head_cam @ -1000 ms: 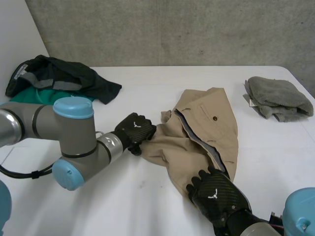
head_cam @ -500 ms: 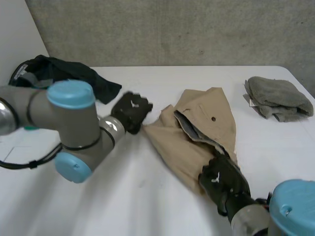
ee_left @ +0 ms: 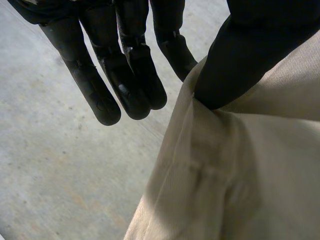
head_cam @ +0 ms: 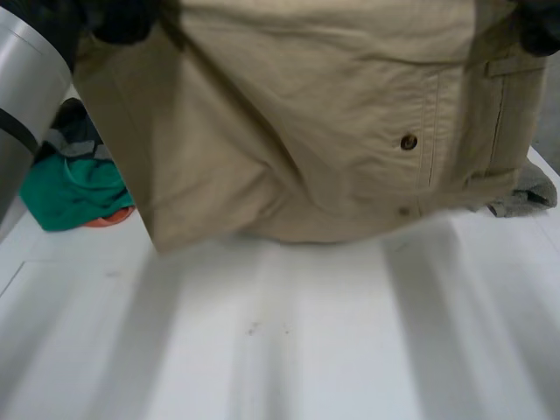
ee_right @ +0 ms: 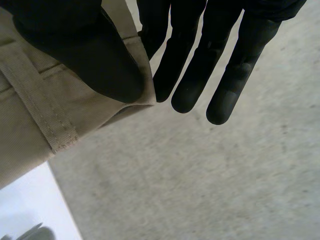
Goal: Fold the laundry.
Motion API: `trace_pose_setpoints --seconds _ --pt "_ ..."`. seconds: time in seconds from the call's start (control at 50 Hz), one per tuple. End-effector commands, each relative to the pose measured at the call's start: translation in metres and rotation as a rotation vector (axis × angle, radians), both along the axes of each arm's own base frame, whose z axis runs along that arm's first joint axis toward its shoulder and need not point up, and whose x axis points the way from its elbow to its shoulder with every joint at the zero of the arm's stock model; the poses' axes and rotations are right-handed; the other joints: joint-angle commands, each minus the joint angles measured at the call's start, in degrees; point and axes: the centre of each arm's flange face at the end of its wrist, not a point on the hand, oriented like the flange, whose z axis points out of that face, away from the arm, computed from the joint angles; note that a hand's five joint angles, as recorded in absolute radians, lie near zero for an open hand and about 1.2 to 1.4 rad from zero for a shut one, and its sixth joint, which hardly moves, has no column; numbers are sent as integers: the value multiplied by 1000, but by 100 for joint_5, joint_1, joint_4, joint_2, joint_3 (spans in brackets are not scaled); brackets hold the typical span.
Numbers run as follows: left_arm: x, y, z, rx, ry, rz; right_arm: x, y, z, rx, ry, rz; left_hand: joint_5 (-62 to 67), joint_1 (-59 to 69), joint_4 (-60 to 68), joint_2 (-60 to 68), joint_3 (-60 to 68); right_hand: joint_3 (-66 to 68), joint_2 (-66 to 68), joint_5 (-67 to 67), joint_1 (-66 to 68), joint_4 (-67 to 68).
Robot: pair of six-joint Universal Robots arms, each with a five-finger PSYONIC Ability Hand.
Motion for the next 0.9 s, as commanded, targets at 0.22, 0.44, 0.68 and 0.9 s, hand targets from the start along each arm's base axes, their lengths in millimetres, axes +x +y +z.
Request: trace_pose_setpoints --seconds 0.22,0.44,0.68,0.9 --pt "-36 -141 -113 157 -116 96 54 -109 -119 187 -108 29 1381 1551 1146 1164 1197 1206 1287 1117 1657 1147" --pt "-37 -169 35 -509 267 121 73 -128 -8 -468 -446 103 1381 1551 1146 1164 1197 1206 1287 1117 1657 1147" --pt "-28 -155 -41 -226 146 92 80 -139 -62 -239 -403 187 1381 1551 1146 1164 1197 1206 1287 1117 1657 1147" --pt "-18 -111 -185 177 -74 81 86 -138 -215 219 -170 202 1381 1551 1146 1164 1197 1206 1287 1117 1657 1147"
